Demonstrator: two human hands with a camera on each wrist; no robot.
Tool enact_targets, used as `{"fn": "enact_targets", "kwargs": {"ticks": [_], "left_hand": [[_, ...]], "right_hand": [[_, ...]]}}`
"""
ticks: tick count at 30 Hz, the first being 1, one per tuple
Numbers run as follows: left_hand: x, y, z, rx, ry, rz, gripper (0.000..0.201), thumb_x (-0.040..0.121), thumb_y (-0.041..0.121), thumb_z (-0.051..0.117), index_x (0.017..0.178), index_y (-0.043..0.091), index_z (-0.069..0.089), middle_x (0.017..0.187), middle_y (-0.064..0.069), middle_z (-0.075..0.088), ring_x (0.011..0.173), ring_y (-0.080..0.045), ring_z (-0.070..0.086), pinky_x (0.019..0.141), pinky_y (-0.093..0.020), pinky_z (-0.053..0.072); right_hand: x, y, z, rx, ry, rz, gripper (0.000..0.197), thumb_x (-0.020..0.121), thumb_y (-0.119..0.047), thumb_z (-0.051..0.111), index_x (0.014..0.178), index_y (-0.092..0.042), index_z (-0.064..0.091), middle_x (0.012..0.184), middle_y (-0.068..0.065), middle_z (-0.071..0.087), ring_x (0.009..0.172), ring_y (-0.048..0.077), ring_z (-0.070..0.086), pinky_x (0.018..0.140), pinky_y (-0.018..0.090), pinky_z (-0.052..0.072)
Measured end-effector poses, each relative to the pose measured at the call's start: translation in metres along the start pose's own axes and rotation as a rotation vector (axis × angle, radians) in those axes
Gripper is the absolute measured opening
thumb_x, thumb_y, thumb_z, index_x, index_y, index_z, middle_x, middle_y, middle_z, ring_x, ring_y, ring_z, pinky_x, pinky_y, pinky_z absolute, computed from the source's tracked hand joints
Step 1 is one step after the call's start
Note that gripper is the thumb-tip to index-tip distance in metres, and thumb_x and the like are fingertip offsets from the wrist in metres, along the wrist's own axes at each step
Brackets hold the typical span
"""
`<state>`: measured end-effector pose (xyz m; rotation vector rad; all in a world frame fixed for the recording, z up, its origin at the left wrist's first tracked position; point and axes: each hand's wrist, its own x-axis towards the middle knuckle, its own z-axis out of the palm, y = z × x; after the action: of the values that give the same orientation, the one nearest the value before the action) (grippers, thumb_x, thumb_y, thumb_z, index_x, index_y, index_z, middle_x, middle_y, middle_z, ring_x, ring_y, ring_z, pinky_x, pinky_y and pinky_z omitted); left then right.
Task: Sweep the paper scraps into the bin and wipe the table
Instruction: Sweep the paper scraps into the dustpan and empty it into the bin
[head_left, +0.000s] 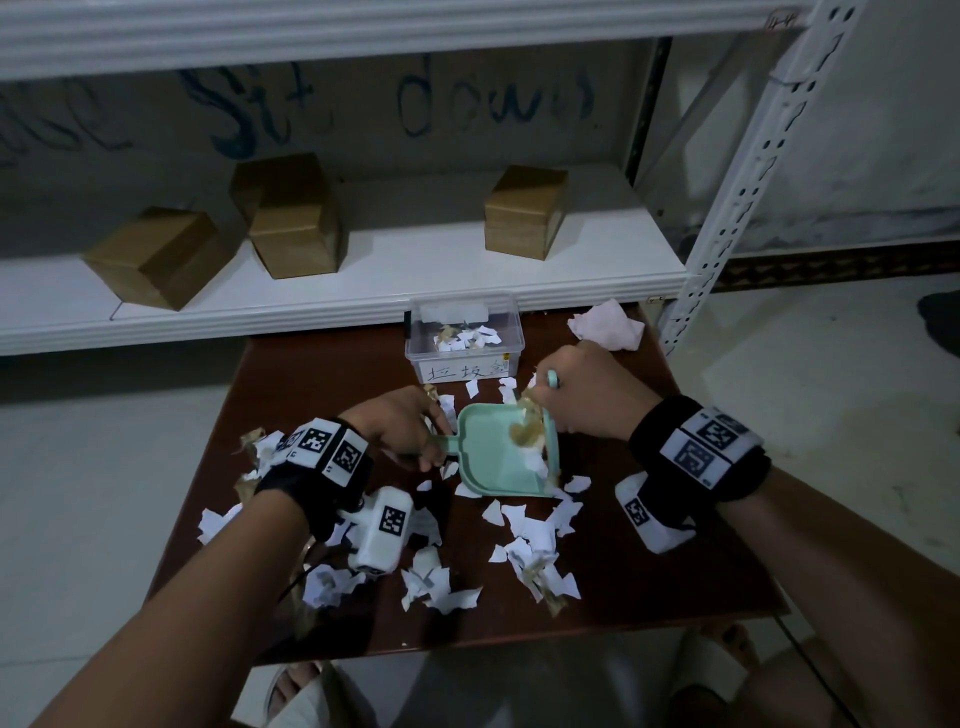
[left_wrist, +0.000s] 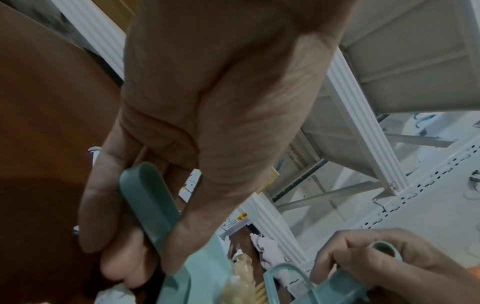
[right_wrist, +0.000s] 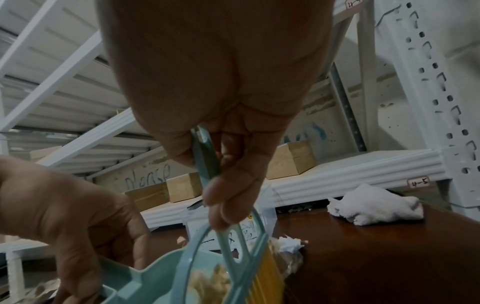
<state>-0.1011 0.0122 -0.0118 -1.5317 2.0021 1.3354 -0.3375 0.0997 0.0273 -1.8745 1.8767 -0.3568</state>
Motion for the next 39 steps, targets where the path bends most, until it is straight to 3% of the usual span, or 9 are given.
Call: {"fn": "enact_targets", "kwargs": {"ticks": [4, 11, 15, 18, 22, 25, 29, 36, 39], "left_hand": [[0.002, -0.001, 0.002, 0.009, -0.017, 0.005, 0.038, 0.083, -0.010, 0.073, 0.113, 0.012, 0.065, 0.107, -0.028, 0.074, 0.080, -0.026, 0.070, 0.059, -0.027, 0.057], [0.003, -0.004, 0.008, 0.006, -0.020, -0.010, 0.026, 0.097, -0.001, 0.062, 0.115, 0.017, 0.059, 0.085, -0.002, 0.076, 0.070, -0.014, 0.069, 0.060, -0.026, 0.055], [0.008, -0.011, 0.016, -0.103, 0.037, -0.019, 0.035, 0.097, -0.011, 0.053, 0.131, -0.002, 0.056, 0.106, -0.016, 0.068, 0.092, -0.028, 0.068, 0.093, -0.048, 0.060], [0.009, -0.013, 0.019, -0.121, 0.038, -0.028, 0.037, 0.096, -0.012, 0.052, 0.132, -0.002, 0.055, 0.108, -0.018, 0.064, 0.095, -0.030, 0.066, 0.098, -0.050, 0.057], [0.008, -0.013, 0.011, -0.058, 0.000, -0.055, 0.026, 0.098, -0.011, 0.051, 0.101, 0.014, 0.054, 0.100, -0.013, 0.069, 0.086, -0.024, 0.068, 0.086, -0.040, 0.060], [0.008, -0.014, 0.007, 0.012, -0.053, -0.080, 0.024, 0.099, -0.010, 0.052, 0.113, 0.009, 0.052, 0.116, -0.021, 0.070, 0.076, -0.015, 0.065, 0.073, -0.029, 0.054], [0.008, -0.013, 0.011, 0.007, -0.027, -0.096, 0.023, 0.102, -0.001, 0.052, 0.123, 0.008, 0.053, 0.089, -0.003, 0.070, 0.084, -0.020, 0.069, 0.070, -0.030, 0.057], [0.007, -0.009, 0.011, 0.020, -0.055, -0.100, 0.019, 0.106, 0.007, 0.049, 0.123, 0.011, 0.055, 0.085, -0.002, 0.071, 0.062, -0.009, 0.064, 0.053, -0.023, 0.053], [0.008, -0.010, 0.012, -0.020, -0.073, -0.113, 0.020, 0.106, 0.004, 0.046, 0.124, 0.009, 0.052, 0.081, -0.005, 0.069, 0.046, -0.007, 0.057, 0.045, -0.022, 0.048]], "right_hand": [[-0.003, -0.002, 0.002, 0.023, 0.087, -0.105, 0.028, 0.086, -0.012, 0.060, 0.064, 0.006, 0.063, 0.059, 0.016, 0.063, 0.063, 0.036, 0.061, 0.070, 0.047, 0.053], [-0.006, -0.007, -0.013, 0.113, 0.109, -0.150, 0.024, 0.089, -0.008, 0.057, 0.073, 0.004, 0.069, 0.063, 0.011, 0.067, 0.065, 0.032, 0.061, 0.071, 0.038, 0.051], [-0.005, 0.001, -0.030, 0.155, 0.197, -0.158, 0.022, 0.090, -0.005, 0.057, 0.073, 0.001, 0.070, 0.059, 0.004, 0.065, 0.057, 0.025, 0.062, 0.060, 0.027, 0.046], [-0.001, 0.016, -0.042, 0.106, 0.262, -0.072, 0.025, 0.097, -0.013, 0.054, 0.081, -0.006, 0.071, 0.069, 0.007, 0.070, 0.070, 0.031, 0.067, 0.069, 0.035, 0.053], [0.009, 0.041, -0.041, -0.137, 0.279, -0.012, 0.025, 0.101, -0.022, 0.050, 0.086, -0.010, 0.066, 0.089, 0.014, 0.071, 0.089, 0.037, 0.064, 0.087, 0.046, 0.051], [0.012, 0.052, -0.029, -0.304, 0.297, -0.004, 0.030, 0.105, -0.028, 0.049, 0.100, -0.008, 0.071, 0.100, 0.017, 0.070, 0.094, 0.036, 0.062, 0.085, 0.041, 0.047], [0.017, 0.048, -0.006, -0.329, 0.210, -0.052, 0.030, 0.106, -0.028, 0.049, 0.108, -0.008, 0.071, 0.100, 0.015, 0.071, 0.093, 0.034, 0.064, 0.078, 0.040, 0.052], [0.025, 0.038, 0.025, -0.300, 0.168, -0.080, 0.034, 0.102, -0.034, 0.055, 0.094, -0.004, 0.068, 0.096, 0.017, 0.067, 0.090, 0.036, 0.064, 0.079, 0.046, 0.053], [0.025, 0.033, 0.026, -0.259, 0.190, -0.089, 0.041, 0.101, -0.036, 0.059, 0.071, -0.009, 0.055, 0.078, 0.014, 0.060, 0.076, 0.032, 0.058, 0.067, 0.039, 0.043]]}}
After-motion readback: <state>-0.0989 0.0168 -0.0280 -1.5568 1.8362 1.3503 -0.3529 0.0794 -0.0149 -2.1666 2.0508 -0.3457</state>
